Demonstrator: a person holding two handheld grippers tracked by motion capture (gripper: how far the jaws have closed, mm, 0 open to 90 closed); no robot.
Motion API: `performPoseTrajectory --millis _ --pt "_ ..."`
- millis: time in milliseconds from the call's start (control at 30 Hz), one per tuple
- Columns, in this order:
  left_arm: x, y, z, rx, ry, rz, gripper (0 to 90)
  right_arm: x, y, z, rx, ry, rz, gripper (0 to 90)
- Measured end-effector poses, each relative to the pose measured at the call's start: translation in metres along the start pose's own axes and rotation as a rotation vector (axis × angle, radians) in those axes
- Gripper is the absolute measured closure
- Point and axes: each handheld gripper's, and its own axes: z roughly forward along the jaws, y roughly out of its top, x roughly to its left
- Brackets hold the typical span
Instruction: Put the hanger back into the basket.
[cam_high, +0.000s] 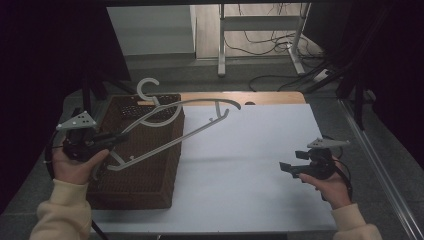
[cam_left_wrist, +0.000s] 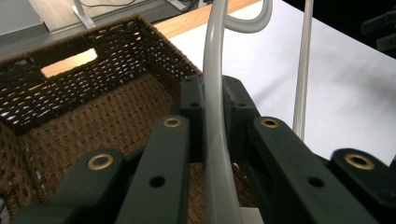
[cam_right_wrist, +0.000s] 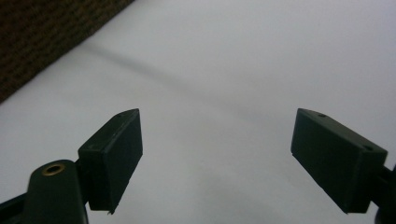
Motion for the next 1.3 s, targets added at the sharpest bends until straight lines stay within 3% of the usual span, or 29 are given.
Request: performPoseTrajectory --millis 433,767,1300 --pt "0.029 -0.021 -0.009 -0.034 0.081 -0.100 80.9 -0.006 -0.004 0.002 0.005 -0.001 0.019 15.0" --pt "0.053 -0.043 -0.011 -0.039 0.161 -0.204 80.9 -0.009 -0.005 0.001 0.004 -0.006 0.024 14.6" --pt "0.069 -0.062 -0.013 -0.029 0.212 -0.270 80.8 -0.009 -0.006 0.002 0.019 0.000 0.022 14.3"
